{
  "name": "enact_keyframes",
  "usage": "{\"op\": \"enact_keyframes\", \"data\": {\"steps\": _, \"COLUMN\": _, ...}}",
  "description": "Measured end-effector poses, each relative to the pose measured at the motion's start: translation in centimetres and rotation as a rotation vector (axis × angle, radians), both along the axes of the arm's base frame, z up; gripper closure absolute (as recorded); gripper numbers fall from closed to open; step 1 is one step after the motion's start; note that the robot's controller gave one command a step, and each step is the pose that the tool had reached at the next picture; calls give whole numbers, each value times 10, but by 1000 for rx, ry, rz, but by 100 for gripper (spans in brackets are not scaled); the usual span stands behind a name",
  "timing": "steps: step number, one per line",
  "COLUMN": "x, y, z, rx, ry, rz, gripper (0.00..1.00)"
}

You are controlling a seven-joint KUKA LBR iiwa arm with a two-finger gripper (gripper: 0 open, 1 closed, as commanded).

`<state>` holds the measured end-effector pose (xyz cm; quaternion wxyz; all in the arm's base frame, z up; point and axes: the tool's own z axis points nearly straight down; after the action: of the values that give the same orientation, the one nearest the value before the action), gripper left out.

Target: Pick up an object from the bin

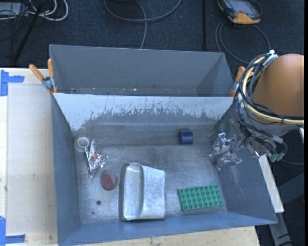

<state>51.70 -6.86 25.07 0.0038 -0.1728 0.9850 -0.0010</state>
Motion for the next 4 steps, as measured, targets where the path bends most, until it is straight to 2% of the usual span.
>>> {"op": "enact_keyframes", "data": {"steps": 1, "x": -1, "y": 0, "z": -3, "rx": 2, "ry": 8, "rz": -2, "gripper": 0}}
{"op": "enact_keyframes", "data": {"steps": 2, "x": -49, "y": 20, "z": -101, "rx": 3, "ry": 20, "rz": -7, "gripper": 0}}
{"op": "enact_keyframes", "data": {"steps": 3, "x": -23, "y": 7, "z": -180, "rx": 1, "ry": 6, "rz": 221, "gripper": 0}}
{"op": "enact_keyframes", "data": {"steps": 4, "x": -22, "y": 7, "z": -178, "rx": 0, "ry": 3, "rz": 224, "gripper": 100}}
